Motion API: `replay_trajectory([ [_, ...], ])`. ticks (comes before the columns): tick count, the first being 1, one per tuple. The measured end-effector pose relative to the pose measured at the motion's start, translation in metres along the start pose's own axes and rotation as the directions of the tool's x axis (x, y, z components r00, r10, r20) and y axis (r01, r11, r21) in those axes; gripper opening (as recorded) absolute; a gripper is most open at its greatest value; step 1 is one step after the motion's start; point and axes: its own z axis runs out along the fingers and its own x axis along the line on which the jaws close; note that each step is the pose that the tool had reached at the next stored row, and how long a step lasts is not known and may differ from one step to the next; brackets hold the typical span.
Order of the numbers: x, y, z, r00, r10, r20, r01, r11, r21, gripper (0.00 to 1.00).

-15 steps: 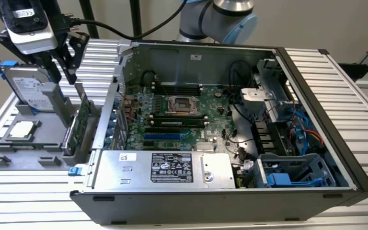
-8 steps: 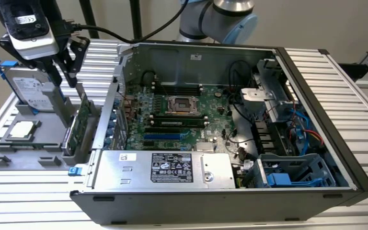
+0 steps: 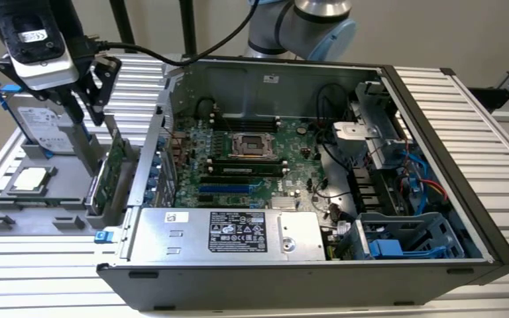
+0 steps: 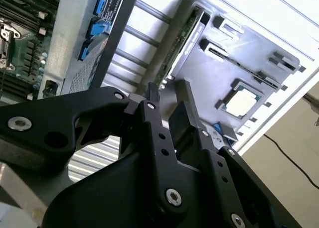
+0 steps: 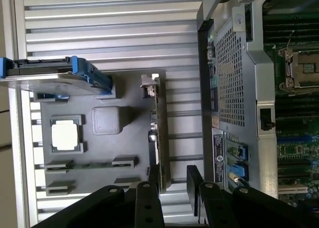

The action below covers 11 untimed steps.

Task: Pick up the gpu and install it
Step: 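Pick up the gpu and move the gpu toward the slot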

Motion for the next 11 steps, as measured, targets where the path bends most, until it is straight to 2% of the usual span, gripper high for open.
replay_trajectory([
  [11, 0.0031, -0.0018, 0.0118, 1.0, 0.0, 0.0, 0.0, 1.0, 0.0, 0.0],
])
